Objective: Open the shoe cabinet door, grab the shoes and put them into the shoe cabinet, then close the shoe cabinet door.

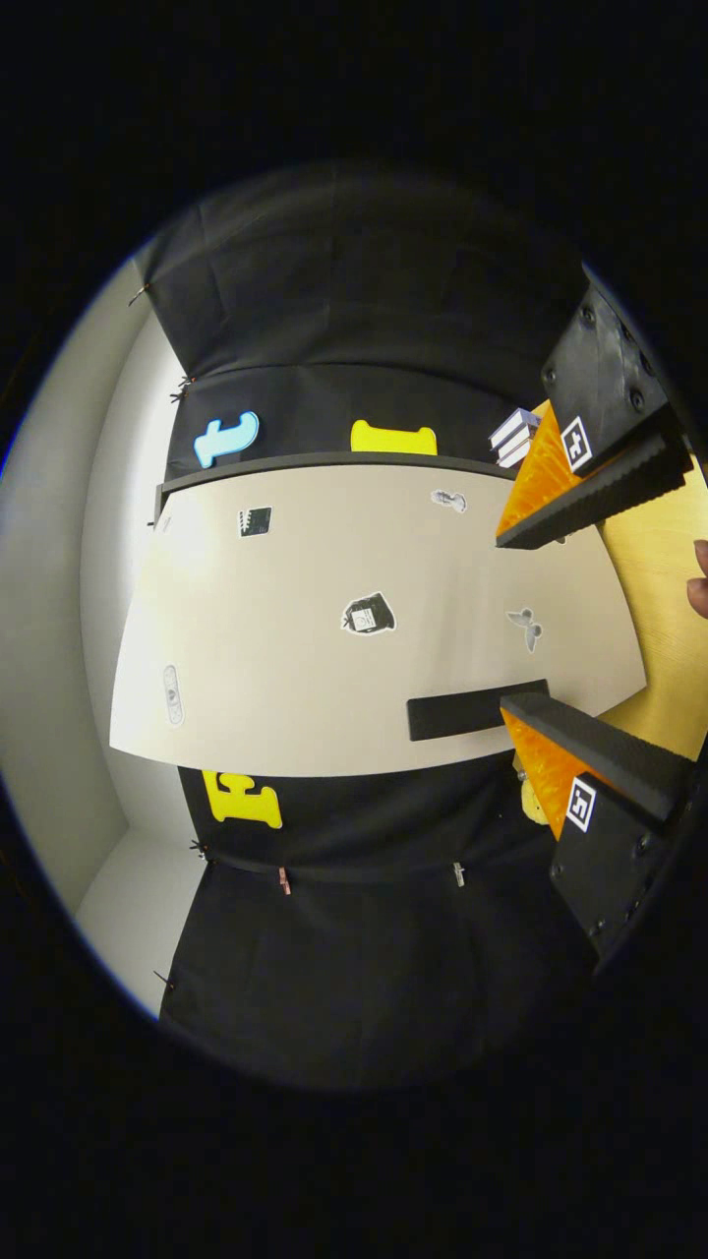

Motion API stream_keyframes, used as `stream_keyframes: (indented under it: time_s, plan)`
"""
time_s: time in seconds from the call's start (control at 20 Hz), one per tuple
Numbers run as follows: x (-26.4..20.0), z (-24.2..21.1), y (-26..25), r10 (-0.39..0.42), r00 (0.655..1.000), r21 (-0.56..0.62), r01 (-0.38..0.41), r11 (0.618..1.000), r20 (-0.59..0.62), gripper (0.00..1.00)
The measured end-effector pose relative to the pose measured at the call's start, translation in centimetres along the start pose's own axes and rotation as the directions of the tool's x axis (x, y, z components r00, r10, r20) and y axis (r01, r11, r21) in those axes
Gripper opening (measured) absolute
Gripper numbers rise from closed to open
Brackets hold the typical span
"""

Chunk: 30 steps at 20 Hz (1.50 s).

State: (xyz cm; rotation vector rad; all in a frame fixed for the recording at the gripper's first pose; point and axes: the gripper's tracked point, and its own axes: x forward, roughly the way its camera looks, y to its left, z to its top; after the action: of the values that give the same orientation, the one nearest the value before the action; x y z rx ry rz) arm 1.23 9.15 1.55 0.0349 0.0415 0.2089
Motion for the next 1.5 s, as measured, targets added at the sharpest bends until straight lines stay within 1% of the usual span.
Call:
stream_keyframes:
  time_s: [0.15,0.3,0.45,0.5,0.65,0.75,0.85,1.1,1.2,1.35,1.5]
  plan:
    - [0.0,0.1,-0.1,-0.023,1.0,0.021,0.024,0.999,-0.008,0.96]
    - [0.3,1.1,-0.9,-0.075,0.997,0.039,0.075,0.996,0.013,0.96]
    - [1.4,3.3,-4.0,-0.167,0.985,0.048,0.165,0.985,0.038,0.96]
    - [1.6,4.3,-5.1,-0.207,0.977,0.054,0.204,0.977,0.057,0.97]
    - [1.7,5.3,-6.5,-0.288,0.951,0.038,0.285,0.958,0.111,0.97]
    - [1.7,5.5,-6.1,-0.291,0.947,0.026,0.291,0.956,0.136,0.98]
    - [2.0,5.1,-5.0,-0.272,0.953,0.01,0.273,0.962,0.134,0.97]
    - [2.1,4.4,-4.3,-0.262,0.957,-0.021,0.266,0.964,0.128,0.98]
    - [2.1,4.2,-4.8,-0.272,0.954,-0.023,0.277,0.961,0.128,0.98]
    - [2.2,3.3,-5.6,-0.286,0.951,0.016,0.286,0.958,0.115,0.97]
    - [2.5,2.5,-6.7,-0.296,0.951,0.005,0.297,0.955,0.09,0.97]
